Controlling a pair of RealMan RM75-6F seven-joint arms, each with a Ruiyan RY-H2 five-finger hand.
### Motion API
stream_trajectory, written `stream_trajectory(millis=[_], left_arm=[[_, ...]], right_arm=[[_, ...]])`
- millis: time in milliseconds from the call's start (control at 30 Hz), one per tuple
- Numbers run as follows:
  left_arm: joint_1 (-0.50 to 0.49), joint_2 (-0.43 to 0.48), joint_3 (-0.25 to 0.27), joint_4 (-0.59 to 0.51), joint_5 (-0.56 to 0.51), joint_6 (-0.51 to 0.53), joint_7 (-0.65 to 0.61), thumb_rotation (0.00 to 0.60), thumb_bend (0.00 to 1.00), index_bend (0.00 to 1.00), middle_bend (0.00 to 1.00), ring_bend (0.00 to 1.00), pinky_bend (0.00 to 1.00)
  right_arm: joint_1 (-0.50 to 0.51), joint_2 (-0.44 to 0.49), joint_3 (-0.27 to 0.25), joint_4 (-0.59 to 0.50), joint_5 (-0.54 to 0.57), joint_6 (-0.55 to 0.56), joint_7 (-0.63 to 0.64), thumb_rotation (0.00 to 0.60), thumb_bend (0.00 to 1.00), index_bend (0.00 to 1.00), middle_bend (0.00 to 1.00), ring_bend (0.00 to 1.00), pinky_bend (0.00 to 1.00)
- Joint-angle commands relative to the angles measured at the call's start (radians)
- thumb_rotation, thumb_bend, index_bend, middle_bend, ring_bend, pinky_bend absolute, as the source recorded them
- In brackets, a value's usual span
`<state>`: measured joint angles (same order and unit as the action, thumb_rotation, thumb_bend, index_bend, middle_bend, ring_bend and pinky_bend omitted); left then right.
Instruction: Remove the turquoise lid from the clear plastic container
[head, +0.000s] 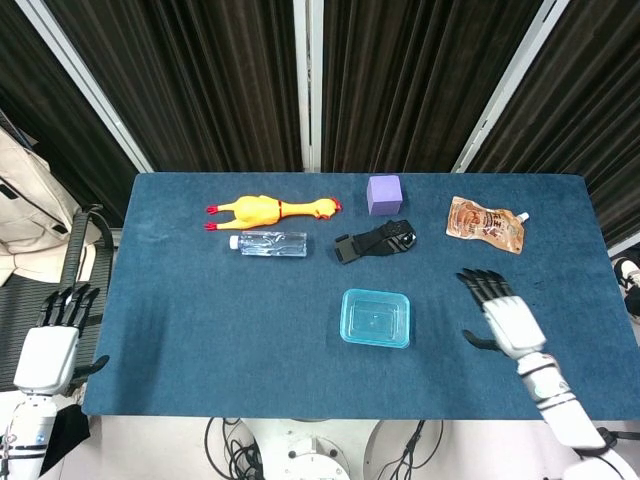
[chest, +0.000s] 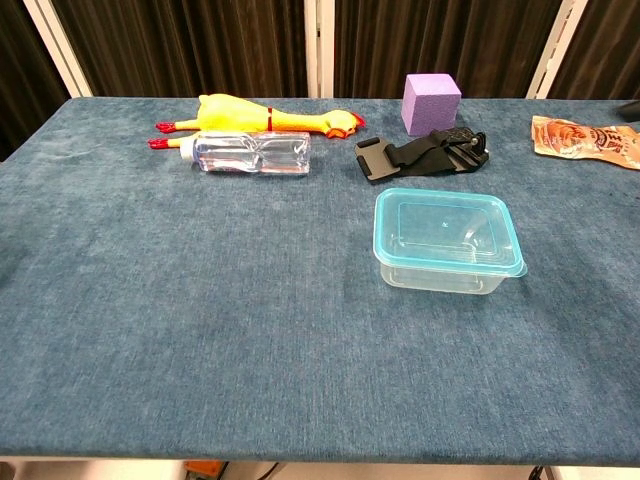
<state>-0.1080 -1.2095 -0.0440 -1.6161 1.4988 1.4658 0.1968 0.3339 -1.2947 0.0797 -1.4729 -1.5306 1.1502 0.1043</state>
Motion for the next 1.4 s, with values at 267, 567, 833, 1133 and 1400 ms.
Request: stream_trajectory(millis=[267,567,833,1133,1400], left_arm=[[-0.022,0.002,-0.005,-0.006,-0.005,-0.027,0.009,0.6,0.02,0.07,0.03,0.0,0.0],[-0.035,0.007,0.001,0.01,0.0,-0.046,-0.01,0.6,0.02,0.07,0.03,0.0,0.0],[-0.058,0.025,0.005,0.01,0.027,-0.062,-0.037,0.6,0.02,0.07,0.03,0.0,0.0],[-0.204,0.044,-0.018,-0.005,0.108,-0.207,-0.099,0.6,0.02,0.07,0.03,0.0,0.0],[-0.457,-0.024,-0.091,-0.025,0.116,-0.481,-0.128,0.6,0.02,0.07,0.03,0.0,0.0]], right_arm=[[0.171,-0.235,0.038,0.177,0.008,-0.136,-0.057,0.6,0.04,0.0,0.0,0.0,0.0],[0.273,-0.381,0.08,0.245,0.007,-0.156,-0.045,0.6,0.03,0.0,0.0,0.0,0.0],[0.375,-0.492,0.12,0.315,0.031,-0.203,-0.093,0.6,0.03,0.0,0.0,0.0,0.0],[0.308,-0.264,0.042,0.096,0.023,-0.167,-0.184,0.6,0.03,0.0,0.0,0.0,0.0],[0.165,0.001,0.022,-0.136,-0.001,0.053,-0.188,0.6,0.04,0.0,0.0,0.0,0.0]])
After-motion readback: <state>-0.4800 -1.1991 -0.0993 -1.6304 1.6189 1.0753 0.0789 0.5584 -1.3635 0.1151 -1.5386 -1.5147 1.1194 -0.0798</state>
